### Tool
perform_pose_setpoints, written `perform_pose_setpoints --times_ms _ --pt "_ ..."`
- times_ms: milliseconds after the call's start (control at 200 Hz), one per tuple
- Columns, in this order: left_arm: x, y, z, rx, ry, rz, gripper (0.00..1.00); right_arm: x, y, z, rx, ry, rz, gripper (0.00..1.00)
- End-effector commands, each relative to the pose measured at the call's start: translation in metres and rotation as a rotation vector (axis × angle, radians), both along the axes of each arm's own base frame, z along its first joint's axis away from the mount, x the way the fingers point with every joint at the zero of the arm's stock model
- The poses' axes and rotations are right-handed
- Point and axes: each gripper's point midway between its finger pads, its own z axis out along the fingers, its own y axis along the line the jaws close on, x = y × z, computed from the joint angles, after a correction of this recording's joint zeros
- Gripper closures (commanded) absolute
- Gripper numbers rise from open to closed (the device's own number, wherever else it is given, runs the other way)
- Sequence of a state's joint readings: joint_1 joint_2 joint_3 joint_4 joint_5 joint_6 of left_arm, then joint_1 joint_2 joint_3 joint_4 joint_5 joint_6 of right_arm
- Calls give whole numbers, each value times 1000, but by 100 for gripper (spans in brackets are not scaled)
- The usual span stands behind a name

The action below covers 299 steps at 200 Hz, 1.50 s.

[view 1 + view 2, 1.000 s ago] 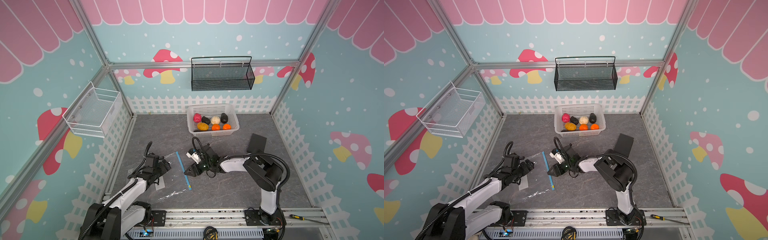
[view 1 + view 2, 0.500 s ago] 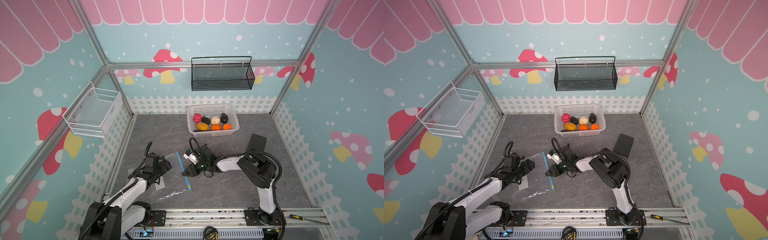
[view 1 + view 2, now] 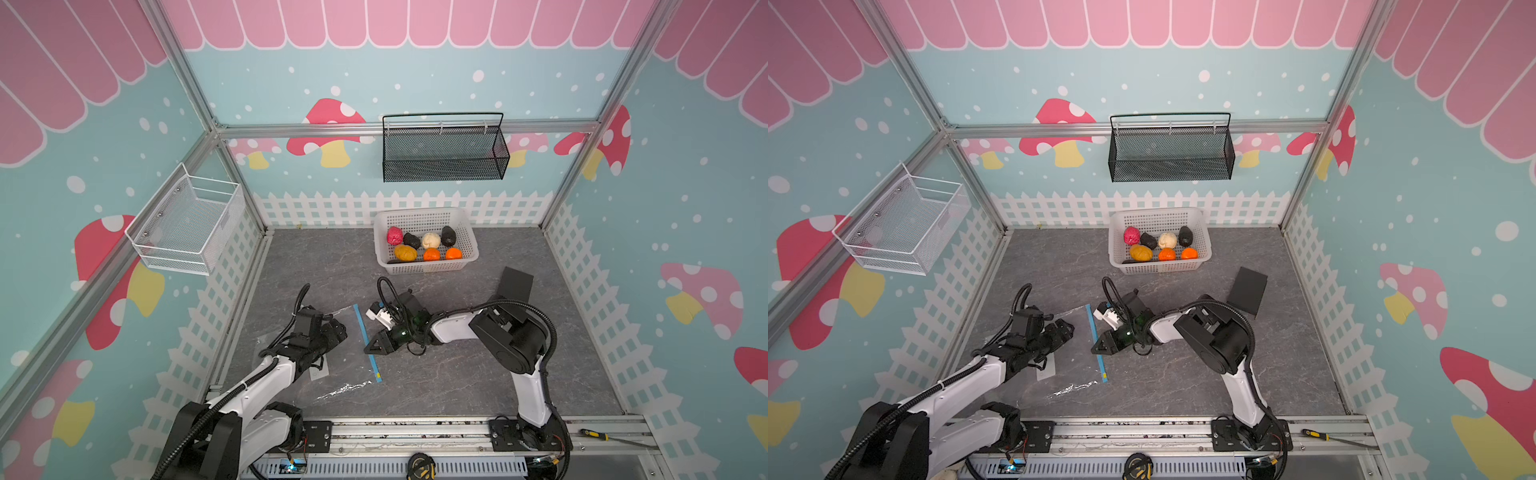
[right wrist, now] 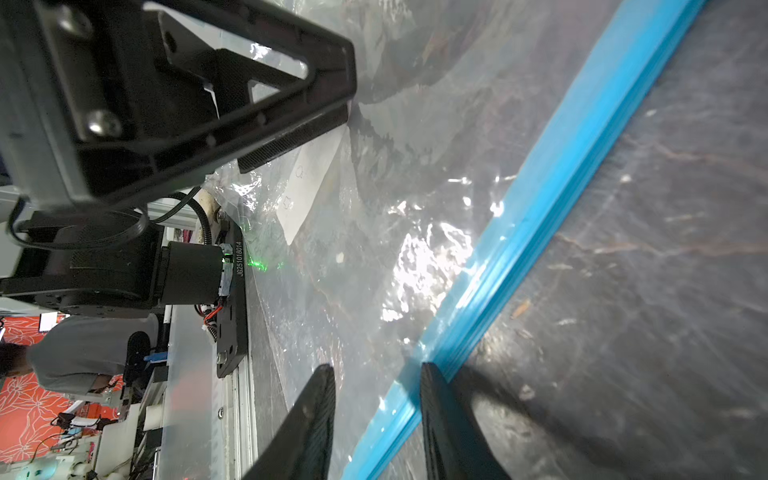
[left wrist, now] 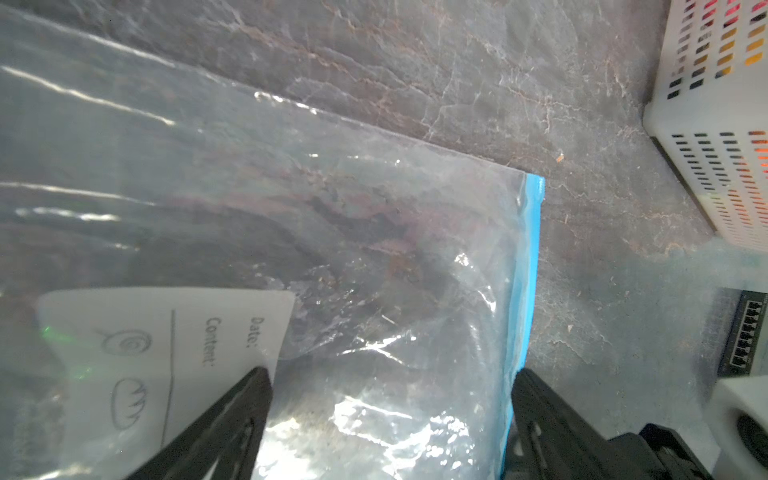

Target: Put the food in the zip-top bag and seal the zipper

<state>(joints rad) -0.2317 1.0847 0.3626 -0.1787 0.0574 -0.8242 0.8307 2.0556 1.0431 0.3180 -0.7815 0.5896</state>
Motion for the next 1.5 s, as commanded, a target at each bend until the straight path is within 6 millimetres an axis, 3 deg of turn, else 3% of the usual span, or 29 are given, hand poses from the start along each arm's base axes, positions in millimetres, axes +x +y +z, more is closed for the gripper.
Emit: perform_pose_setpoints --times_ms 0,290,480,1021,1491 --pt "-17 2 -18 -4 72 17 9 -1 -1 0 -12 19 -13 60" --pt "-23 3 -23 -6 76 27 9 8 -7 9 -33 -25 -64 49" --pt "-24 3 -26 -9 79 33 9 11 -10 4 -62 -29 -77 46" --pt "-22 -1 -28 -16 77 27 9 -5 10 8 3 -3 29 68" --pt "-22 -3 -26 -16 71 27 9 2 3 -9 -76 38 -15 70"
